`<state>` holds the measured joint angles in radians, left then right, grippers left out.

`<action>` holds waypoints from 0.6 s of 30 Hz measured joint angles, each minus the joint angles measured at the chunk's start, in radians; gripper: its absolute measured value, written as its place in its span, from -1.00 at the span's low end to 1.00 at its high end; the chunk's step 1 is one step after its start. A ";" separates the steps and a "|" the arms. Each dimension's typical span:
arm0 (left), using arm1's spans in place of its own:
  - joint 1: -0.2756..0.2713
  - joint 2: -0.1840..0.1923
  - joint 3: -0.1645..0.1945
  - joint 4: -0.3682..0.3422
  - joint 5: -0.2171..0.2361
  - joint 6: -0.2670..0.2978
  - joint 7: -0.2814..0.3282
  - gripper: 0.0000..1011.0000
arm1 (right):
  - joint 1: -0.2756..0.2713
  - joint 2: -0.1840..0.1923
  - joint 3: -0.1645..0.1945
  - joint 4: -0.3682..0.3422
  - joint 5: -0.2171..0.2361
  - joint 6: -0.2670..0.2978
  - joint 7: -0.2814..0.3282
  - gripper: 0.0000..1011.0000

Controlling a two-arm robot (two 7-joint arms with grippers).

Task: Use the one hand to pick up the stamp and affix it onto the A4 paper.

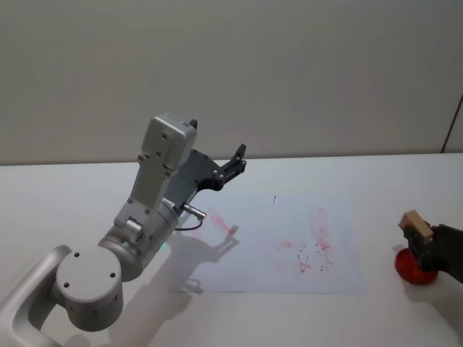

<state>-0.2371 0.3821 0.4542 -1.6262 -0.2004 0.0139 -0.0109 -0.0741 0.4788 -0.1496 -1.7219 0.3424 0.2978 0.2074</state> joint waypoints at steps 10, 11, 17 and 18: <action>0.000 0.000 0.000 0.000 0.000 0.000 0.000 0.98 | -0.025 0.011 0.004 -0.004 -0.006 0.017 -0.017 -0.57; 0.000 0.000 0.000 0.000 0.000 0.000 0.000 0.98 | -0.026 0.011 0.004 -0.005 -0.006 0.018 -0.017 -0.57; 0.000 0.000 0.000 0.000 0.000 0.000 0.000 0.98 | -0.033 0.014 0.004 -0.004 -0.013 0.024 -0.018 -0.57; 0.000 0.000 0.000 0.000 0.000 0.000 0.000 0.98 | -0.035 0.015 0.004 -0.004 -0.015 0.025 -0.018 -0.57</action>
<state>-0.2371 0.3821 0.4542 -1.6262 -0.2003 0.0138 -0.0110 -0.1088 0.4936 -0.1451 -1.7258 0.3273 0.3229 0.1896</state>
